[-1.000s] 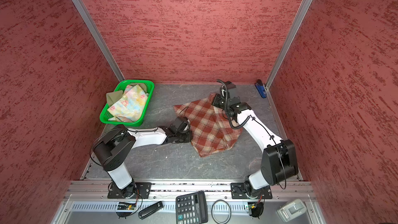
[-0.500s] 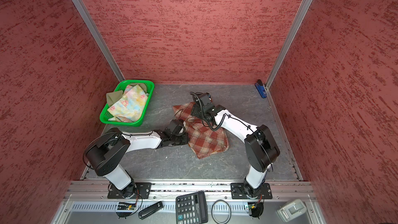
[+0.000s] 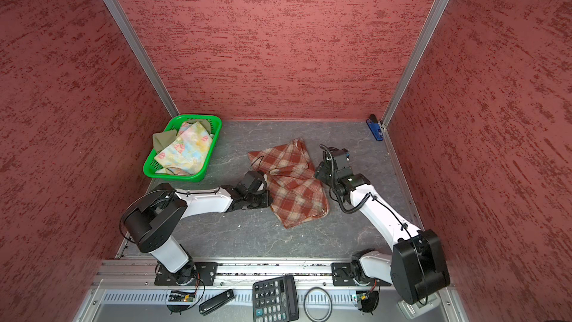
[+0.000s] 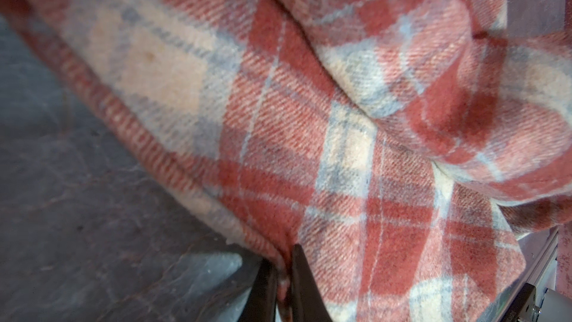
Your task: Fold and stack the skirts
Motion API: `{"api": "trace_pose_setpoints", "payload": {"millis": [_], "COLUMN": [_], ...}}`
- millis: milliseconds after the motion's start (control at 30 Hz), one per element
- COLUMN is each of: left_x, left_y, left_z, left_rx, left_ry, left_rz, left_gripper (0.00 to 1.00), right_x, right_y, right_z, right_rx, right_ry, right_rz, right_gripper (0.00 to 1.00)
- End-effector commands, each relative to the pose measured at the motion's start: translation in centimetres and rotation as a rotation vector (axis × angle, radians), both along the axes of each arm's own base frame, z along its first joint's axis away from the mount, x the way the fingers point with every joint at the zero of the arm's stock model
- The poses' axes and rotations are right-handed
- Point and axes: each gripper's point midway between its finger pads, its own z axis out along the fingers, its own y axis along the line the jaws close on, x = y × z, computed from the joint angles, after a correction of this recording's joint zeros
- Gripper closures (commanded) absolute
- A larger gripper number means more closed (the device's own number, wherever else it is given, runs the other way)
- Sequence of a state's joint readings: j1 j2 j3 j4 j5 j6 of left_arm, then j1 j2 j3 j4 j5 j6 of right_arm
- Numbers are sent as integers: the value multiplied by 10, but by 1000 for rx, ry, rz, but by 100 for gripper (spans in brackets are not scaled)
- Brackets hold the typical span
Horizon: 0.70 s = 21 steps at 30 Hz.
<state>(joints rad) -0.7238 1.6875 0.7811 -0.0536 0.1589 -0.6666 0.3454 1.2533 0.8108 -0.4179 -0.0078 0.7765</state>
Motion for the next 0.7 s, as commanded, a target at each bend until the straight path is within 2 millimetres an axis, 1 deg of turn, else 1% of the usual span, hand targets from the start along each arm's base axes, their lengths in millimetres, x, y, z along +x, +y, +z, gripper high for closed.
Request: {"api": "trace_pose_setpoints", "payload": {"millis": [0,67,100,167,200,300,333,400,500,533,667], "left_x": [-17,-15,-16,-15,-16,-15,-15,-17,-18,-18,-16], "left_y": [18,16,15,14,15,17,19,20,22,22,21], "left_z": [-30,-29,-30,-30,-31,-32,-32,-30,-28,-28,-30], "left_rx": [100,93,92,89,89,89,89,82,65,58,45], "left_ry": [113,118,121,126,131,145,149,155,163,164,170], "left_rz": [14,19,20,27,30,49,58,68,84,86,93], "left_gripper": [86,87,86,86,86,86,86,86,86,86,86], "right_x": [-2,-2,-1,5,7,10,8,2,-11,-16,-38], "right_y": [13,19,22,28,33,40,43,52,67,72,90], "right_z": [-5,-9,-10,-6,-3,8,12,25,39,40,32], "right_rx": [62,88,98,117,127,125,125,130,120,124,146], "right_ry": [-16,-32,-48,-91,-112,-164,-182,-221,-258,-257,-232], "right_rz": [67,91,110,138,161,200,208,240,279,287,330], "right_gripper": [30,35,38,46,54,82,89,95,99,100,100]}}
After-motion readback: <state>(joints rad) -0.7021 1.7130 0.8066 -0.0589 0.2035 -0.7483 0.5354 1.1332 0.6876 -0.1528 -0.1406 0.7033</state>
